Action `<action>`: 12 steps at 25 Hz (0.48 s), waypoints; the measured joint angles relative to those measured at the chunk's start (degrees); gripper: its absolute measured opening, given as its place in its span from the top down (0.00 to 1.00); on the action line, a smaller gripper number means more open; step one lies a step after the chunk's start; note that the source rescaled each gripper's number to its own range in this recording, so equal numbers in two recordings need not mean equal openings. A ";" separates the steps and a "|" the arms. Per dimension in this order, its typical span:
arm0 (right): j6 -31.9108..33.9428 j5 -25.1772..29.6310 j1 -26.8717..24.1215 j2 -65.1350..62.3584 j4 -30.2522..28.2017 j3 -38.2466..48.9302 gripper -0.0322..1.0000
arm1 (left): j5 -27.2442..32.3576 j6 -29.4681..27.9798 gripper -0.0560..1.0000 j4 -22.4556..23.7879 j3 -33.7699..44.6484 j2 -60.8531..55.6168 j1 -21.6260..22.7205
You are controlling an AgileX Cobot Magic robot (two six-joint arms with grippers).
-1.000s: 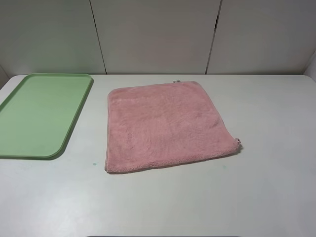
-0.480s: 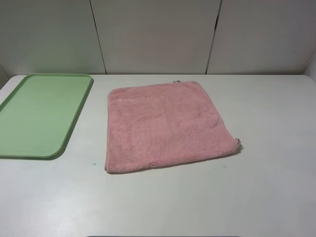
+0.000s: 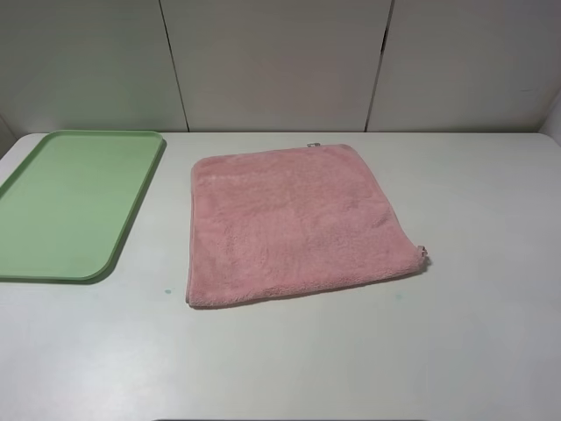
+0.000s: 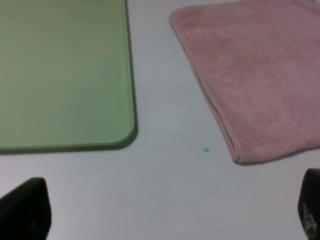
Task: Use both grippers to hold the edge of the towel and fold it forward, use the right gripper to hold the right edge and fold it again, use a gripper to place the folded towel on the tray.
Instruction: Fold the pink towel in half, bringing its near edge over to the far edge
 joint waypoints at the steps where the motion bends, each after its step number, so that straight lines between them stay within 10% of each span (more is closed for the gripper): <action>1: 0.07 0.00 0.04 0.00 -0.15 0.00 0.00 | 0.00 0.00 0.00 0.00 0.00 0.00 0.00; 12: 0.86 0.31 0.04 3.47 1.34 -2.72 0.00 | -0.06 0.00 0.00 -0.23 -0.09 0.28 0.00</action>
